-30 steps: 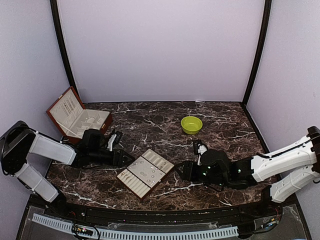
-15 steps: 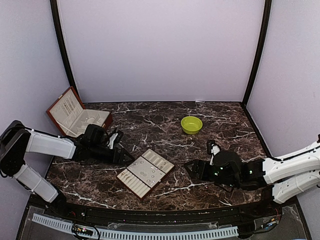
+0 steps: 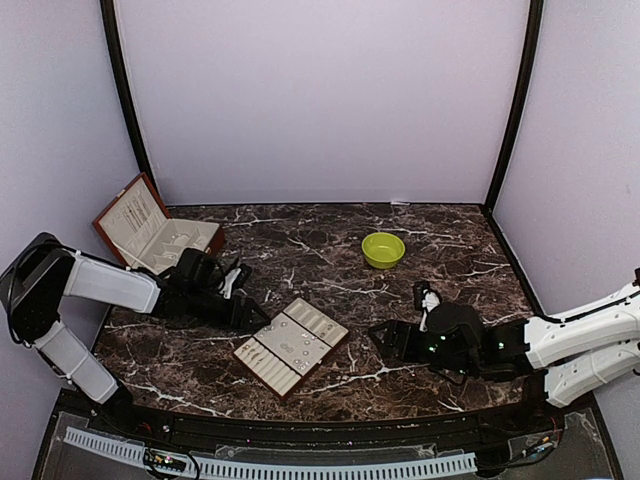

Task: Organize the mixed jewelry
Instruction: Adjust the earring on the earring holder.

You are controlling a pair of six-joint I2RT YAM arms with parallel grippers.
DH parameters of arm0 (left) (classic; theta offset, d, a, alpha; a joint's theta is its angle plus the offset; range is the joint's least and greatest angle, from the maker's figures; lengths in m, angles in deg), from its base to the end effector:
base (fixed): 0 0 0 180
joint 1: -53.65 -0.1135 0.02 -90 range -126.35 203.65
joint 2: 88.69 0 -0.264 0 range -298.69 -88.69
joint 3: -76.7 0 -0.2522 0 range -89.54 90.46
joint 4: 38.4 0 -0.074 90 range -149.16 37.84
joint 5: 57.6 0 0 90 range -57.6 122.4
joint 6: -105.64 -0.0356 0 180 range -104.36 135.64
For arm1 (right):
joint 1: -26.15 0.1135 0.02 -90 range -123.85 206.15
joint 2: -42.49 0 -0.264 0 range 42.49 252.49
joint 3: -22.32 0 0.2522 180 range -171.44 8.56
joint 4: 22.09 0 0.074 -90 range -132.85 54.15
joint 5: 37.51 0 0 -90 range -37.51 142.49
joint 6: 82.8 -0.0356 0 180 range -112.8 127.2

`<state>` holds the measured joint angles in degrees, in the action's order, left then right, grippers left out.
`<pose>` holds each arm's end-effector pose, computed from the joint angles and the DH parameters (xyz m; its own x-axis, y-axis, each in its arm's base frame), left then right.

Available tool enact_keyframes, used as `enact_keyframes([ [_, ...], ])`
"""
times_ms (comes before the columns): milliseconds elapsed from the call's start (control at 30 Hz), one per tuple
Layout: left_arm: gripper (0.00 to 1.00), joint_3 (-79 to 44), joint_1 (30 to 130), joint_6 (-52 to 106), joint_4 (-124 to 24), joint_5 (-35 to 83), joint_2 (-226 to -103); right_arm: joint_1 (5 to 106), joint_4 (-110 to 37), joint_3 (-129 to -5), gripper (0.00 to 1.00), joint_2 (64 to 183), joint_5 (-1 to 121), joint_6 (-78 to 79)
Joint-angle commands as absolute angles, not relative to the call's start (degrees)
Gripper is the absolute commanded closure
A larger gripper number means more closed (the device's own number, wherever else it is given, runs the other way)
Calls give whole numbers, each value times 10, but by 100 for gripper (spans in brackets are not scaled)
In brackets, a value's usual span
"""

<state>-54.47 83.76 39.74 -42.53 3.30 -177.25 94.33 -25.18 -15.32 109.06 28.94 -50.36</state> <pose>0.2362 -0.1570 0.1434 -0.8500 0.0805 -0.5206 0.4323 0.6713 -0.6020 0.0973 0.2047 0.1772 -0.7177 0.2889 -0.6336 -0.2226 0.7669 0.6019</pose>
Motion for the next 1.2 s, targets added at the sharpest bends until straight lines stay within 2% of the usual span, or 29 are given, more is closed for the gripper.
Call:
enact_keyframes([
  [0, 29, -533, 835, 386, -425, 36, -1779, 940, -227, -153, 10, 1101, 295, -505],
  [200, 37, -534, 835, 382, -424, 33, -1792, 940, -223, -154, 10, 1106, 298, -505],
  [667, 46, -548, 835, 372, -427, 32, -1792, 940, -219, -154, 11, 1115, 301, -508],
  [1167, 47, -566, 835, 365, -428, 31, -1771, 940, -211, -145, 11, 1114, 301, -512],
])
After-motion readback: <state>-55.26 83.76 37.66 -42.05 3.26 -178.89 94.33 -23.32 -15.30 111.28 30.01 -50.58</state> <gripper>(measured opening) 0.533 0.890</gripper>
